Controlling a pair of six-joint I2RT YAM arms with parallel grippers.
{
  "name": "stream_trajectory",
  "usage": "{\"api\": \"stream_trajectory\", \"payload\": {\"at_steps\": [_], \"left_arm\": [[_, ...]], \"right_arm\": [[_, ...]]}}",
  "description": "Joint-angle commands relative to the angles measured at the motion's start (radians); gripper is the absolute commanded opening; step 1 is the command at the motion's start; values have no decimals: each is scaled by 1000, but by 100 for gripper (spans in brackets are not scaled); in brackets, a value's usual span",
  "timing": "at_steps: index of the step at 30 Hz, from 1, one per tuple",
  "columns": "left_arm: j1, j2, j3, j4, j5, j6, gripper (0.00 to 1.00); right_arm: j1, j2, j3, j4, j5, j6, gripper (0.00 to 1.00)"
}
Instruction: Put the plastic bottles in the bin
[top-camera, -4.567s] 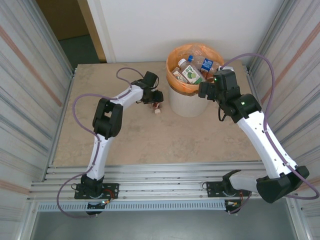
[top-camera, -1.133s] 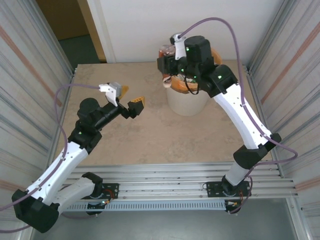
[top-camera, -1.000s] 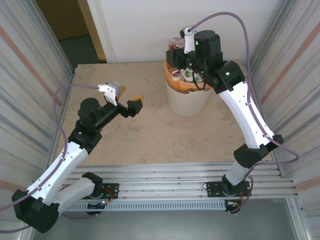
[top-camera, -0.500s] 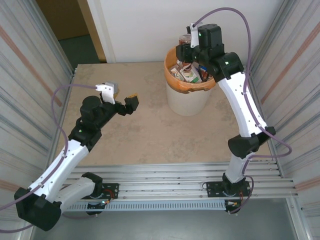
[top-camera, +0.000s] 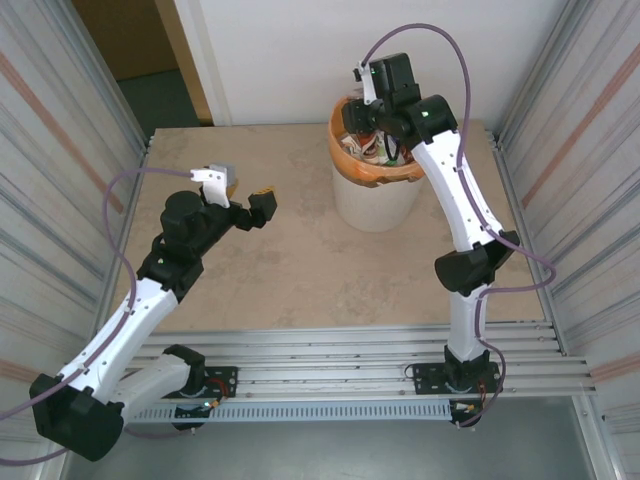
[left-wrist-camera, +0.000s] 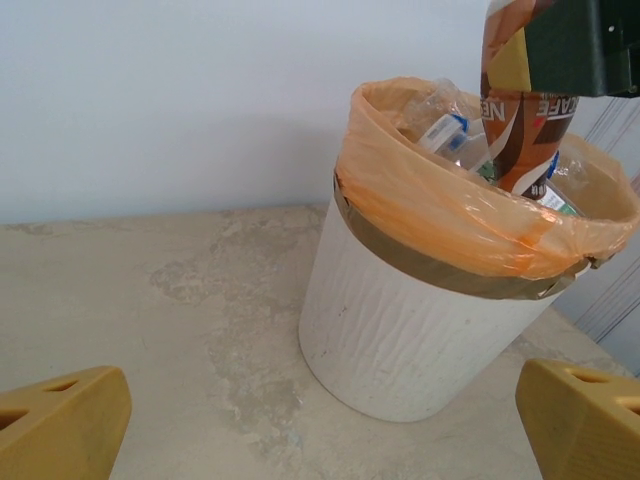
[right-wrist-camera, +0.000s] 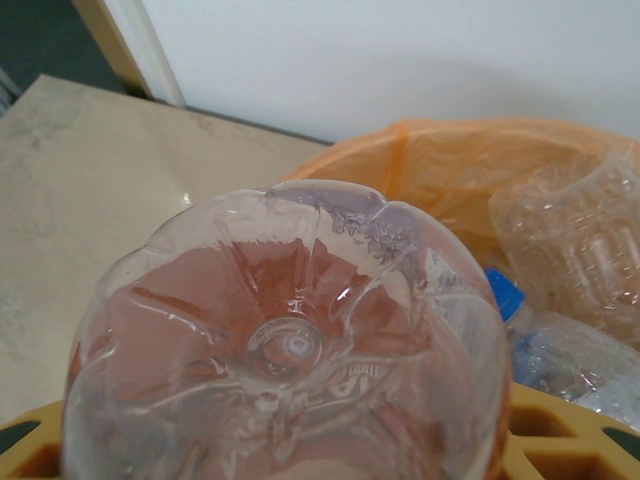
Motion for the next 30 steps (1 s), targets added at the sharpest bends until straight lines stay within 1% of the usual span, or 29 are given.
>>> {"api": "stream_trajectory", "payload": {"at_steps": [1,4,6,8,10,12,17,21,25,30], "left_arm": [[6,8,14,11,13,-16,99],[7,15,15,15,17,-22,99],[8,20,17,19,19,-25,99],[8,26,16,18,20,-29,99],[8,28,16,18,23,-31,99],[8,31,17,19,23,-34,99],[8,43,16,32,36,-49,99],[10,56,19,34,46,-55,99],[10,58,23,36,46,-55,99],[9,61,23,35,39,-53,99]], "right_arm": [[1,29,33,-42,50,-43,47],[6,48,34,-51,65,-51,56],[10,60,37,-54,84,-56,65],[12,68,43,-55,94,-60,71],[12,71,51,-53,99,-61,74],[12,68,59,-43,103,-62,76],[5,52,61,-2,89,-58,76],[4,31,61,24,68,-61,82],[4,-3,59,47,61,-58,85],[7,-50,51,54,15,-38,86]]}}
